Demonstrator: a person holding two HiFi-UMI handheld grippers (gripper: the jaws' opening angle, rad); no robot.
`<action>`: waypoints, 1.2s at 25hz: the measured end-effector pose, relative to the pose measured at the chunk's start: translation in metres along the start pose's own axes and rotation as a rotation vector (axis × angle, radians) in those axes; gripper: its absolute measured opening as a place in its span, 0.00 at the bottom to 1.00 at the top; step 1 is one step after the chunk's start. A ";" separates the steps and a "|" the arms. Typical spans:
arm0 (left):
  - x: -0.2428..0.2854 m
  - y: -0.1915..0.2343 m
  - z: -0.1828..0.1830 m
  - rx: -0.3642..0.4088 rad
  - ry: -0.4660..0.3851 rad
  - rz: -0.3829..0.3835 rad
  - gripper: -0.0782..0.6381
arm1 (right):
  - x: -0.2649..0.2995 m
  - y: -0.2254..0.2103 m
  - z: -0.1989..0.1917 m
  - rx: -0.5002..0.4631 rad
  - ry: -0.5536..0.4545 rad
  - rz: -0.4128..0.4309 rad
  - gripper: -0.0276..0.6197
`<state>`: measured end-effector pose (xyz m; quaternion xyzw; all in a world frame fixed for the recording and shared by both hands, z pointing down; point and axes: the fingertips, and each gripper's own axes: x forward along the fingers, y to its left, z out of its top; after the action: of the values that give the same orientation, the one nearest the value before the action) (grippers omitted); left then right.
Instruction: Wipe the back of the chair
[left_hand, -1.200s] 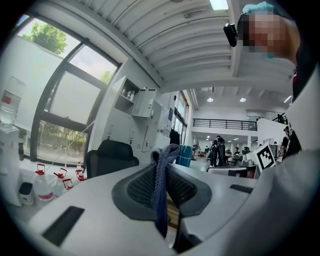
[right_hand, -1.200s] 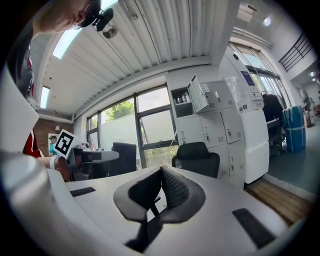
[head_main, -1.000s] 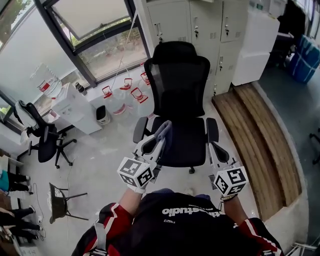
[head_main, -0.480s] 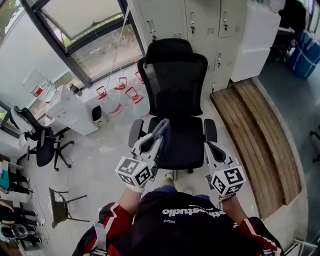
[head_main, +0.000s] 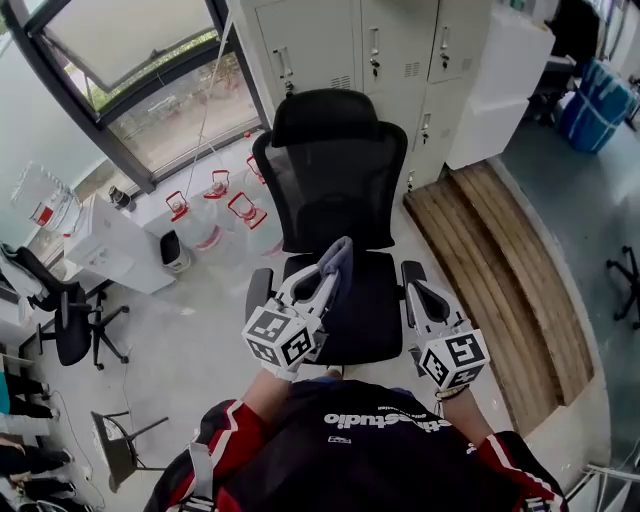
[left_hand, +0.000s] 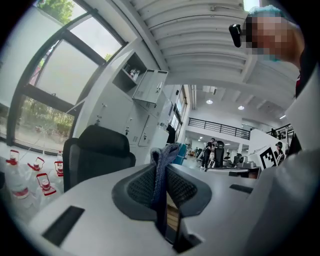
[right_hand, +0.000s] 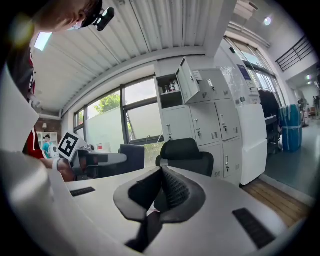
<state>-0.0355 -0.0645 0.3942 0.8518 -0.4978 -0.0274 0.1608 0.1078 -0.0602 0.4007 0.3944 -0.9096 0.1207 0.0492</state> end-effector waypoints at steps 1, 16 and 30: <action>0.011 0.010 0.005 -0.003 0.004 -0.014 0.19 | 0.013 -0.002 0.006 0.000 -0.004 -0.008 0.07; 0.195 0.120 0.022 -0.093 0.120 -0.297 0.19 | 0.143 -0.049 0.044 0.000 -0.030 -0.261 0.07; 0.422 0.152 -0.048 -0.078 0.163 -0.339 0.19 | 0.116 -0.127 0.037 0.044 0.012 -0.450 0.07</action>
<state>0.0588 -0.4832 0.5339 0.9160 -0.3309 -0.0042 0.2268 0.1216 -0.2350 0.4096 0.5877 -0.7956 0.1289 0.0714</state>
